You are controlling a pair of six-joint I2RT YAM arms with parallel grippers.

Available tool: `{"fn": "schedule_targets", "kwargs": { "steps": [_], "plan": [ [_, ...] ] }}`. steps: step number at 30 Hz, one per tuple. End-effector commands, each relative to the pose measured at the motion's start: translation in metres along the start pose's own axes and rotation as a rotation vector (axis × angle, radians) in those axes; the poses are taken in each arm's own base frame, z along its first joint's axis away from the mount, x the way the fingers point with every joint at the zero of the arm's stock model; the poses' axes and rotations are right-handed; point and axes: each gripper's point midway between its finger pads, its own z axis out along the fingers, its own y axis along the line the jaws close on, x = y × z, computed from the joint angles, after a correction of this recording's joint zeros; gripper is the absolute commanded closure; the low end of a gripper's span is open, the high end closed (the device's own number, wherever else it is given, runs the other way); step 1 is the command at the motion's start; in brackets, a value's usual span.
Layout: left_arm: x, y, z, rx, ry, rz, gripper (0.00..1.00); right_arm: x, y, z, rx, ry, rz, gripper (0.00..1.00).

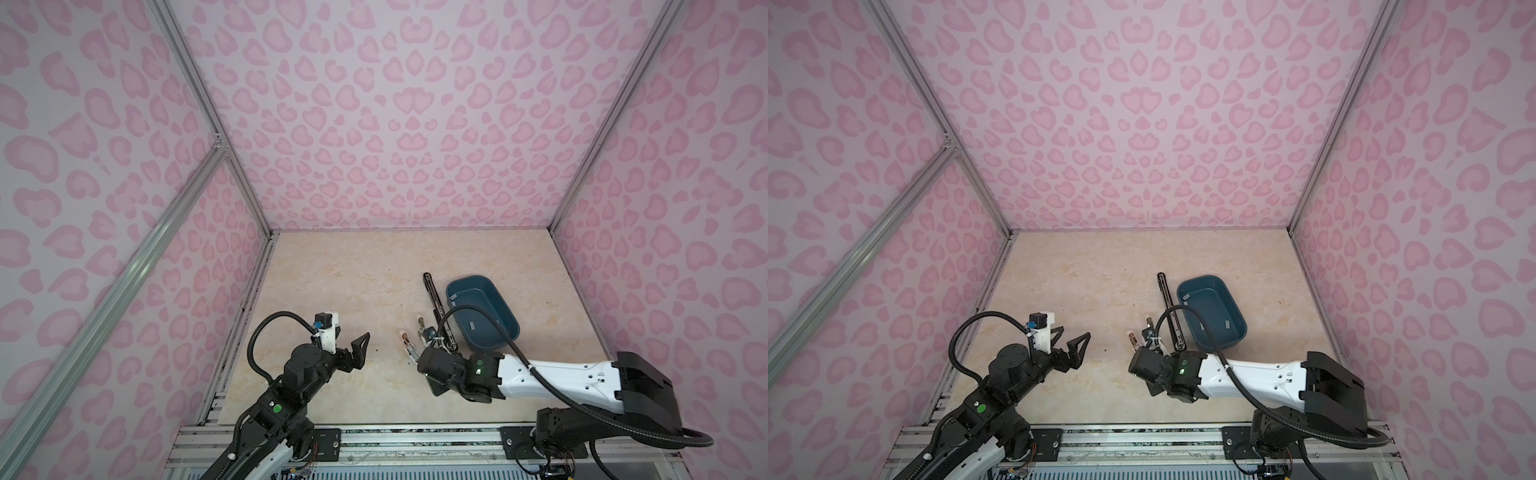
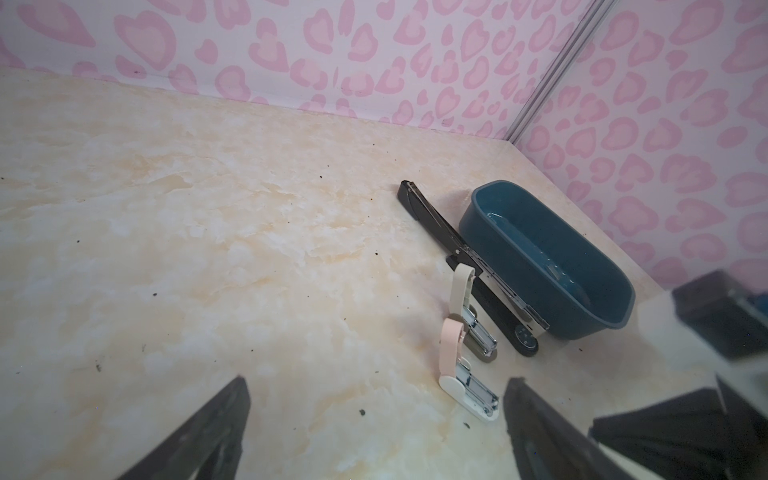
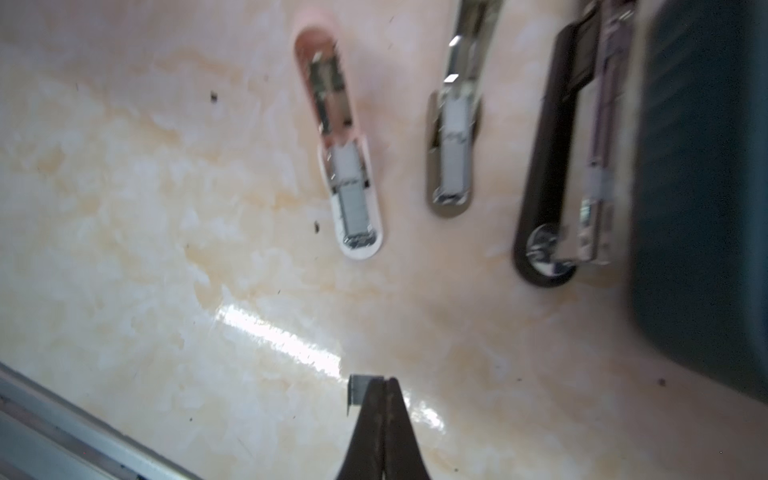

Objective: Load the staples into the stapler
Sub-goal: 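Swing the right gripper over the teal tray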

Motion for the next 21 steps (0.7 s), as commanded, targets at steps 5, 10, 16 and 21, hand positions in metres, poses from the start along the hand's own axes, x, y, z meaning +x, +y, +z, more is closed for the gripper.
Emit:
{"fn": "schedule_targets", "kwargs": {
  "steps": [5,10,16,21],
  "plan": [
    [-0.002,0.003,0.003,-0.018,-0.007,-0.008,0.04,-0.053,-0.142,-0.029,0.275,-0.147,0.254,1.00],
    [-0.002,-0.001,0.007,-0.009,0.026,-0.003,0.04,-0.047,-0.189,0.006,0.324,-0.060,0.393,1.00],
    [-0.010,0.005,0.008,-0.067,0.039,-0.015,0.04,-0.030,-0.202,0.051,0.313,0.118,0.430,1.00],
    [-0.015,-0.005,0.009,-0.036,0.073,-0.047,0.04,-0.025,-0.203,0.070,0.300,0.147,0.455,1.00]
  ]
}}
